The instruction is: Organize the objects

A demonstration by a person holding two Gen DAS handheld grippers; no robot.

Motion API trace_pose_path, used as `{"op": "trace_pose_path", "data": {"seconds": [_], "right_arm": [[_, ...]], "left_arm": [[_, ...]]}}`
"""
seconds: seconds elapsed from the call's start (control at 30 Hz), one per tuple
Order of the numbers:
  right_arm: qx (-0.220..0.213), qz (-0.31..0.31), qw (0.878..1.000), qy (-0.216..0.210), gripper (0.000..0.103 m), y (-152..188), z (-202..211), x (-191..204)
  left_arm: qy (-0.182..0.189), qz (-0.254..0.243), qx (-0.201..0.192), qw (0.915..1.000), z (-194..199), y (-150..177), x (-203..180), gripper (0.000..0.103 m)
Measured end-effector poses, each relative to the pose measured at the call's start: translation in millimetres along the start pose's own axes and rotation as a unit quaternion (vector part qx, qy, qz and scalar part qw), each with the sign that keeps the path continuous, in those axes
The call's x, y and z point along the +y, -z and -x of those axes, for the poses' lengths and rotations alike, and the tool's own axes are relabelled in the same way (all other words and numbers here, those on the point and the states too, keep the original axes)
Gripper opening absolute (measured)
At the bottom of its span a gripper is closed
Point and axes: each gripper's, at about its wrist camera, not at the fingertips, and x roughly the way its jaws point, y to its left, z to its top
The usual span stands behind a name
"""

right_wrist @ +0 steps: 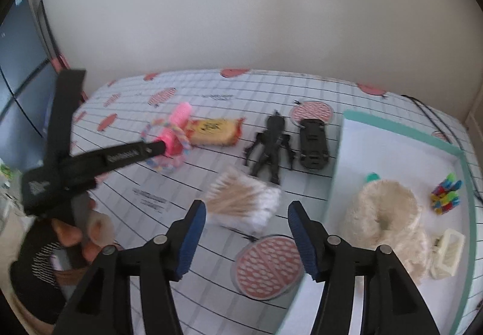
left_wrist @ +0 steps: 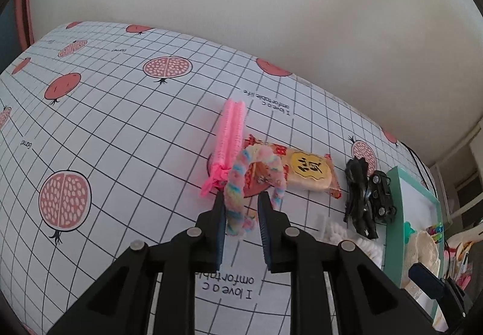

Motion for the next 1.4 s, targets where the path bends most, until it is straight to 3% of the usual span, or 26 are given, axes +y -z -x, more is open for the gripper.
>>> {"op": "trace_pose_path", "data": {"seconds": [0.23, 0.33, 0.63, 0.7, 0.73, 0.8, 0.97, 1.03, 1.27, 1.4], "right_arm": [[0.016, 0.004, 1.0, -0.001, 0.071, -1, -20, 9], [0.025, 0.004, 1.0, -0.001, 0.077, -1, -31, 10], [0.045, 0.009, 0.999, 0.007, 0.085, 4, -53, 13], [0.05, 0.004, 0.999, 0.011, 0.085, 4, -56, 11], [0.053, 0.003, 0.999, 0.014, 0.085, 5, -59, 11], [0.058, -0.003, 0.998, 0.01, 0.085, 6, -63, 9], [0.061, -0.013, 0.998, 0.012, 0.085, 6, -65, 10], [0.061, -0.016, 0.998, 0.016, 0.084, 6, -65, 11], [0.058, -0.046, 0.997, 0.007, 0.064, 10, -58, 10], [0.06, -0.071, 0.996, -0.006, 0.06, 12, -52, 4]], "left_arm": [[0.017, 0.002, -0.007, 0.9998, -4, -6, 9, 0.022], [0.018, -0.008, -0.003, 0.9998, -8, -7, 9, 0.033], [0.015, -0.01, 0.006, 0.9998, -15, -5, 6, 0.032], [0.011, -0.012, 0.005, 0.9999, -14, -6, 5, 0.028], [0.006, -0.011, 0.005, 0.9999, -13, -6, 5, 0.019], [0.002, -0.009, 0.006, 0.9999, -13, -7, 6, 0.011], [0.001, -0.003, 0.009, 1.0, -12, -8, 8, 0.008], [0.0, -0.002, 0.009, 1.0, -11, -8, 9, 0.008], [-0.004, -0.008, 0.007, 0.9999, -1, -9, 6, 0.008], [-0.009, -0.013, 0.007, 0.9998, 7, -8, 1, 0.008]]}}
